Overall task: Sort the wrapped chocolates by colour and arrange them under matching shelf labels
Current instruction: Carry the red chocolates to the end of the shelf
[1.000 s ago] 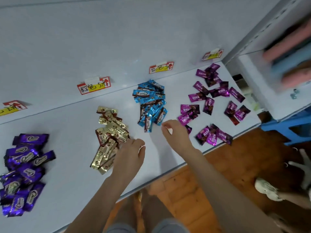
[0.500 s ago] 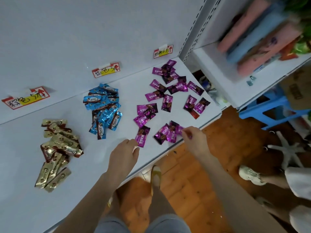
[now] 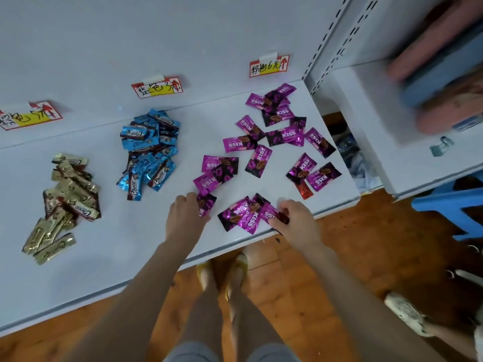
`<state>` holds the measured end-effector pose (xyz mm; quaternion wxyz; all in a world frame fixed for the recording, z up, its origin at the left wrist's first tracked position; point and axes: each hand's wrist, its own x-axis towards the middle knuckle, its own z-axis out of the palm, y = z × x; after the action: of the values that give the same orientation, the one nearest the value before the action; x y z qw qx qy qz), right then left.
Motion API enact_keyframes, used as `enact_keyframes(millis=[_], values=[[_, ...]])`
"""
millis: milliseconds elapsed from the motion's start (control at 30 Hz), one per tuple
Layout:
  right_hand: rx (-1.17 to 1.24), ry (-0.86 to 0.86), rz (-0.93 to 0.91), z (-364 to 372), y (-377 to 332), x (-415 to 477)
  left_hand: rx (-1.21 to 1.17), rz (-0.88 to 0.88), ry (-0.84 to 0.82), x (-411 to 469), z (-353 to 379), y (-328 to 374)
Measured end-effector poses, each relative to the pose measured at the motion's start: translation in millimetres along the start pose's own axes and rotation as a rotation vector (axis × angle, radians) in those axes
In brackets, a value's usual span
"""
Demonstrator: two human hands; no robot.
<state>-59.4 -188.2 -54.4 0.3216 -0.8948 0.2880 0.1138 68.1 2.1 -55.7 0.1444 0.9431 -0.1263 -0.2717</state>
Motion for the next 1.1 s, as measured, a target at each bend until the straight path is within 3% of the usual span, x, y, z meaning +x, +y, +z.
enact_keyframes(millis=[200,467,633,767,1000,1100], values=[[0.093,-0.031,0.023,-4.7,2.8,4.2,-0.050,0.048,-0.031,1.9,-0.4,-0.6],[0.178,-0.059,-0.068,-15.4,-6.6,13.4,-0.059,0.263,-0.080,-3.9,21.2,32.3],[0.109,-0.114,-0.138,-5.1,-19.9,21.4,0.008,0.209,-0.088,0.4,23.7,41.9],[0.021,-0.099,-0.114,5.7,-29.2,25.1,-0.086,0.182,-0.110,0.2,18.1,35.7],[0.084,-0.193,-0.039,6.6,-35.8,23.6,-0.036,0.186,-0.077,16.5,-4.7,25.4],[0.220,-0.129,0.008,-7.0,-37.0,22.5,-0.063,0.180,0.015,26.1,-11.8,21.6]])
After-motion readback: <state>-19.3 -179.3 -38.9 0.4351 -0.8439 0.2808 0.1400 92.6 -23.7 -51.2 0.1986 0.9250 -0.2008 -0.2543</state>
